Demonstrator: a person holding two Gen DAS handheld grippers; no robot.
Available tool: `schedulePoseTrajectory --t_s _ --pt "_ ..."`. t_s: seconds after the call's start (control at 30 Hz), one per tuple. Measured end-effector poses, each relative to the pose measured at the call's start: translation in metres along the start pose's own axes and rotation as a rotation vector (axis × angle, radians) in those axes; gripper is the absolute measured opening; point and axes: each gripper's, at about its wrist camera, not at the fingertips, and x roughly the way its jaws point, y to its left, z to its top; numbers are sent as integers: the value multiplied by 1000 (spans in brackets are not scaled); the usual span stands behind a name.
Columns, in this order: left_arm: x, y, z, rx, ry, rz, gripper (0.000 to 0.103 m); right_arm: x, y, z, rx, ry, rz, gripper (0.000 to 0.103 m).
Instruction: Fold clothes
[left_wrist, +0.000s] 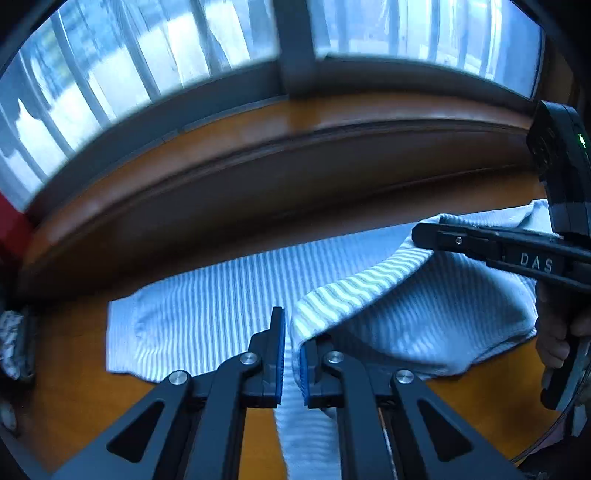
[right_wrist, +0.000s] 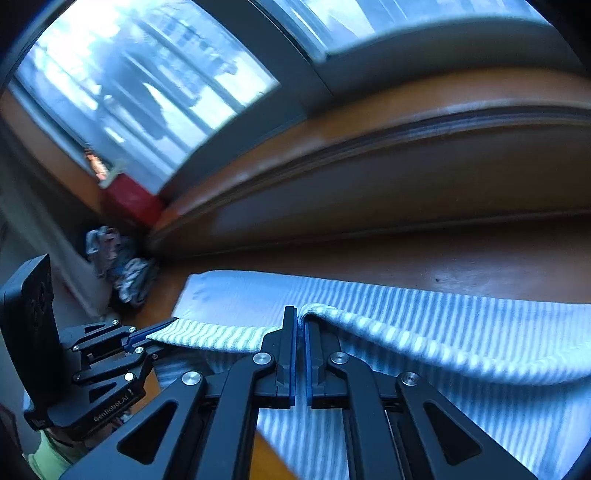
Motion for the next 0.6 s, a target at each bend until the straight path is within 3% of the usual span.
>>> schedulePoseTrajectory --t_s 0.23,0.37,0.43,0.6 --pt "62 34 5 -38 92 -91 8 52 5 -1 14 56 -168 12" --pt "68 39 9 -4 64 -104 15 34 24 -6 -16 4 -204 33" --pt "69 40 11 2 54 -97 22 16 31 -11 -44 -43 -237 35" --pt "70 50 8 -25 44 -96 44 -18 23 -35 -25 -65 -531 35"
